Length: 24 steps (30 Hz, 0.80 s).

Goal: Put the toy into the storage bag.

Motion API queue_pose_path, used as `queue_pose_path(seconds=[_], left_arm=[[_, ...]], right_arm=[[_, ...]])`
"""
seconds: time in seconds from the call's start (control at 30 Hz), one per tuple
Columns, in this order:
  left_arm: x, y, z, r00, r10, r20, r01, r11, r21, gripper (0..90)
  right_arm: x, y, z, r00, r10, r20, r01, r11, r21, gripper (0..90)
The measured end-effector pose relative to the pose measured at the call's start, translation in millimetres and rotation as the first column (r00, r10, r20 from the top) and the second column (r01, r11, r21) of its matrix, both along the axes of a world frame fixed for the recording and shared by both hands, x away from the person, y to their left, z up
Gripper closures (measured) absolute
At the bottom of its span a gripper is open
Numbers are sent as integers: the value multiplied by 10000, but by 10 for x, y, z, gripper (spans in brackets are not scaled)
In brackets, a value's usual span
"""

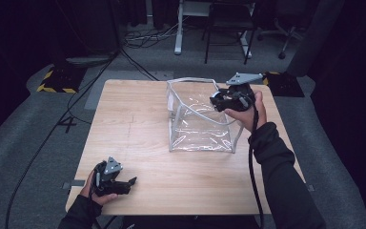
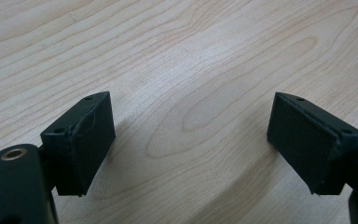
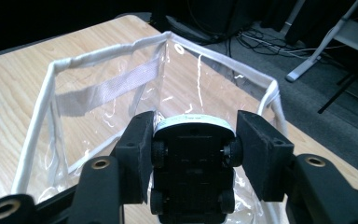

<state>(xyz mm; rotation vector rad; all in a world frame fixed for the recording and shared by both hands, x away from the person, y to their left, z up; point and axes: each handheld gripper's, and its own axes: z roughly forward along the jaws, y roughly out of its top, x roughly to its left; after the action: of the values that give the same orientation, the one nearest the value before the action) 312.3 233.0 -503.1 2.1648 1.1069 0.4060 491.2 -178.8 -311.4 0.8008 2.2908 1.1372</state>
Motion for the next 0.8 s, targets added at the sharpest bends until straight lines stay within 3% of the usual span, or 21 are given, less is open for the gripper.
queue_pose_path(seconds=[0.3, 0.47, 0.8], left_arm=[[0, 1, 1, 10000, -18, -8, 18, 10000, 19, 153], [0, 0, 0, 10000, 1, -5, -1, 10000, -8, 154], [0, 0, 0, 10000, 1, -4, -1, 10000, -3, 153]], right_arm=[[-28, -62, -87, 9998, 105, -184, -106, 9999, -41, 487], [-32, -119, -130, 9981, 207, -588, -217, 9996, -154, 487], [-105, -200, -96, 9935, 521, -1009, -583, 9965, -594, 486]])
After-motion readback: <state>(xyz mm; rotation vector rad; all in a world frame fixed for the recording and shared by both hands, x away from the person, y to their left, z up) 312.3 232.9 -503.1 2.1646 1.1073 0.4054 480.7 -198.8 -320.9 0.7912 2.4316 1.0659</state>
